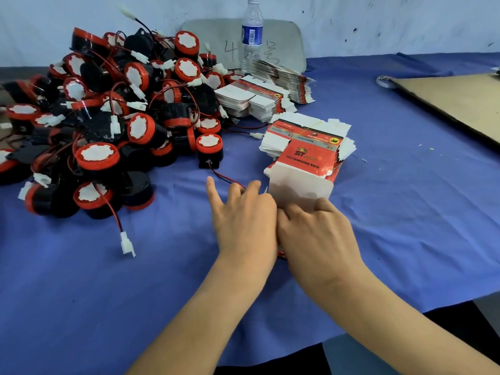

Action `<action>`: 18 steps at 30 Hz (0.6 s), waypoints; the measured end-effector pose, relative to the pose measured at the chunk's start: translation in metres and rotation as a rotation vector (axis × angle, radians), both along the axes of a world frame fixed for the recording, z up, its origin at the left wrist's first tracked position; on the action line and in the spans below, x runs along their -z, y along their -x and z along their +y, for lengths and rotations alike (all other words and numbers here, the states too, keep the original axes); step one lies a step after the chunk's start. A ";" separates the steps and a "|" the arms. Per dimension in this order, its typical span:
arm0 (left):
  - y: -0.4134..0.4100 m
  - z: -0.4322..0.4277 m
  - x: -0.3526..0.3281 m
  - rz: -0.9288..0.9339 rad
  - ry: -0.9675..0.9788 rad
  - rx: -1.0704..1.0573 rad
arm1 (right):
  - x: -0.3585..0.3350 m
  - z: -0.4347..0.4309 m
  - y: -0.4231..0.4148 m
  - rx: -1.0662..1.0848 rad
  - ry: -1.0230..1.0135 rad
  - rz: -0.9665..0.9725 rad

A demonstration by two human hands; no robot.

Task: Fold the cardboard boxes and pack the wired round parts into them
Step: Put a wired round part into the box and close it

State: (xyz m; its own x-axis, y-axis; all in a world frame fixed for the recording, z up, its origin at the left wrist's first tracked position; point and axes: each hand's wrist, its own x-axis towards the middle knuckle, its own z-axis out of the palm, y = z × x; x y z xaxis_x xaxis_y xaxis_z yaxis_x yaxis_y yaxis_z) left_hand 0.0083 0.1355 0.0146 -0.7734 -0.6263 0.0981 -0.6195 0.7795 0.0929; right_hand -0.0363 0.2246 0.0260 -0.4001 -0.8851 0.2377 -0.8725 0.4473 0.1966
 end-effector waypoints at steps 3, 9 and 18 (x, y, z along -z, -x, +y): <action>-0.014 -0.004 0.000 0.061 -0.096 0.057 | -0.012 -0.007 -0.004 0.004 -0.107 -0.031; -0.043 -0.002 0.003 0.413 -0.280 0.062 | -0.004 -0.016 0.013 -0.022 -0.240 -0.174; -0.032 -0.003 -0.001 0.233 -0.108 0.043 | 0.004 -0.005 0.022 -0.087 -0.120 -0.359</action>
